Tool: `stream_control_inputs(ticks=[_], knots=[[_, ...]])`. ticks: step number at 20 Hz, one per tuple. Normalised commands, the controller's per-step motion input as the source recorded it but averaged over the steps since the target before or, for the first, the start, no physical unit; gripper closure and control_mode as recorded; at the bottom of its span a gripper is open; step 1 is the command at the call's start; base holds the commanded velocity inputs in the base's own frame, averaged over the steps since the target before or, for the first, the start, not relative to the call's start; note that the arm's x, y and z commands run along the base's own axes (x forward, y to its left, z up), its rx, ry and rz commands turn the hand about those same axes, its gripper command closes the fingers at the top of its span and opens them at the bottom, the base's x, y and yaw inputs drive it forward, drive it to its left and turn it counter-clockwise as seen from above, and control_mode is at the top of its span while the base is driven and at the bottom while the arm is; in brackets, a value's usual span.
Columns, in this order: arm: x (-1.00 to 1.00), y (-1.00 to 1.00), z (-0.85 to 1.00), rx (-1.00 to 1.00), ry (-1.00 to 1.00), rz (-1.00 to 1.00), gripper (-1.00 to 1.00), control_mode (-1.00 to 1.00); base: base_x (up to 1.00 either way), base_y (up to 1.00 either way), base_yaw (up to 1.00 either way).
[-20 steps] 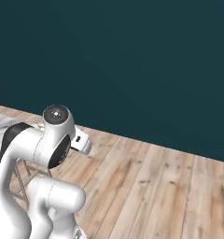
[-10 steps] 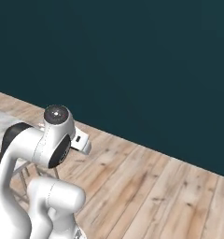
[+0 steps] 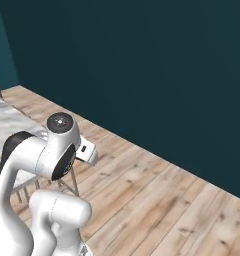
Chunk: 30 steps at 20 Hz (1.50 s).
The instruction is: Four empty soda cans are scattered around the kitchen. Gather all the cans and cluster them next to the stove for recycling.
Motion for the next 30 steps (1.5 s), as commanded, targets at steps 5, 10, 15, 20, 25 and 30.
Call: stream_control_inputs(ticks=[5,10,15,20,25,30], knots=[[0.00,0.00,0.00,0.00,0.00,0.00,-1.00,1.00,0.31,-0.25,0.34],[0.00,0.00,0.00,0.00,0.00,0.00,-1.00,1.00,0.40,-0.24,0.34],[0.00,0.00,0.00,0.00,0.00,0.00,-1.00,1.00,0.40,-0.21,0.34],[0.00,0.00,0.00,0.00,0.00,0.00,-1.00,1.00,0.38,-0.12,0.32],[0.00,0.00,0.00,0.00,0.00,0.00,-1.00,1.00,0.41,-0.11,0.33],[0.00,0.00,0.00,0.00,0.00,0.00,-1.00,1.00,0.44,-0.10,0.32]])
